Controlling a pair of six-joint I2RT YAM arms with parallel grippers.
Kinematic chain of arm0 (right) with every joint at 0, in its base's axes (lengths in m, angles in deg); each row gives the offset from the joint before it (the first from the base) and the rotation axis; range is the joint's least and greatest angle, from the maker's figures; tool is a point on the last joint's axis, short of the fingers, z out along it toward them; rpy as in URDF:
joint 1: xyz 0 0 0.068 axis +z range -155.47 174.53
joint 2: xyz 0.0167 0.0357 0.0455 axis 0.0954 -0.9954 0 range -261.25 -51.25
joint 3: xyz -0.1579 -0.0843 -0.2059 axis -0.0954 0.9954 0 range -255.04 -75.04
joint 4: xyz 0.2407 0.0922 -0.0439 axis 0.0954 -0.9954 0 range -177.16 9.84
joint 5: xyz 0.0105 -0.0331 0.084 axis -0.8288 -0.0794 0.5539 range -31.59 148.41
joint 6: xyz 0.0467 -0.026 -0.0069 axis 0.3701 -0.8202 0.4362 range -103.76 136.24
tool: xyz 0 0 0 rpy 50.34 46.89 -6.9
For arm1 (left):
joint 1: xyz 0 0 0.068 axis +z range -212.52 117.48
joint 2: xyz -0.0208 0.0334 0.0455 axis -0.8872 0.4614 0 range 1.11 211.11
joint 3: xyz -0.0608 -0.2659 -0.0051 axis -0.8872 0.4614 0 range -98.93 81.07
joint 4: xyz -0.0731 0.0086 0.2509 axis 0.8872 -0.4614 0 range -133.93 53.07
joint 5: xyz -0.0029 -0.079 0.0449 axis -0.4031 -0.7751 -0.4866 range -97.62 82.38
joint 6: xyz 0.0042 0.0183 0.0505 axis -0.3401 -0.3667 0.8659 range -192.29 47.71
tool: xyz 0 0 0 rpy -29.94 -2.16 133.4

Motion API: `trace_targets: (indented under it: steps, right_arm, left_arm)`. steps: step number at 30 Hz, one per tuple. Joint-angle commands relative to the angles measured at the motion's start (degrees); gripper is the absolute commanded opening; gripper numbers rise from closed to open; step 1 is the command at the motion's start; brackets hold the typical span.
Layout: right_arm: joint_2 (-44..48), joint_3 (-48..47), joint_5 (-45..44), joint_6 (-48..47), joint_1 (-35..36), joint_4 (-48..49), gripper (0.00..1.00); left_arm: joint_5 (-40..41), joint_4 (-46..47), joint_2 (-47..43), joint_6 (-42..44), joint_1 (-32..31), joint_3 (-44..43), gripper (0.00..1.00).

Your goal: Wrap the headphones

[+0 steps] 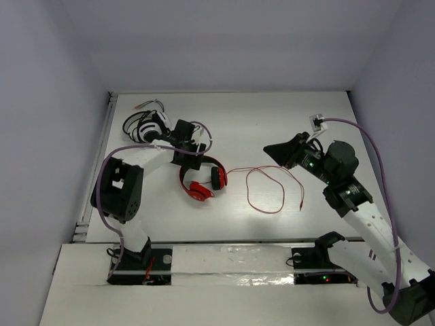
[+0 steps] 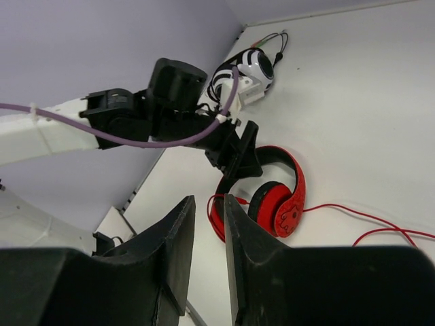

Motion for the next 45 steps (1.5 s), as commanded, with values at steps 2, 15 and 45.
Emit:
trace_targets:
  steps: [2, 15, 45]
  right_arm:
    - [0.7, 0.0, 0.9, -0.1, 0.3, 1.9, 0.3]
    - [0.1, 0.2, 0.4, -0.2, 0.3, 2.5, 0.3]
    - [-15.2, -5.0, 8.2, -11.7, 1.4, 10.7, 0.25]
  left_arm:
    - [4.2, -0.2, 3.1, 1.6, 0.1, 0.7, 0.64]
    - [0.6, 0.3, 6.8, -1.1, 0.1, 2.3, 0.11]
    - [-9.8, -6.0, -19.1, -14.1, 1.9, -18.5, 0.0]
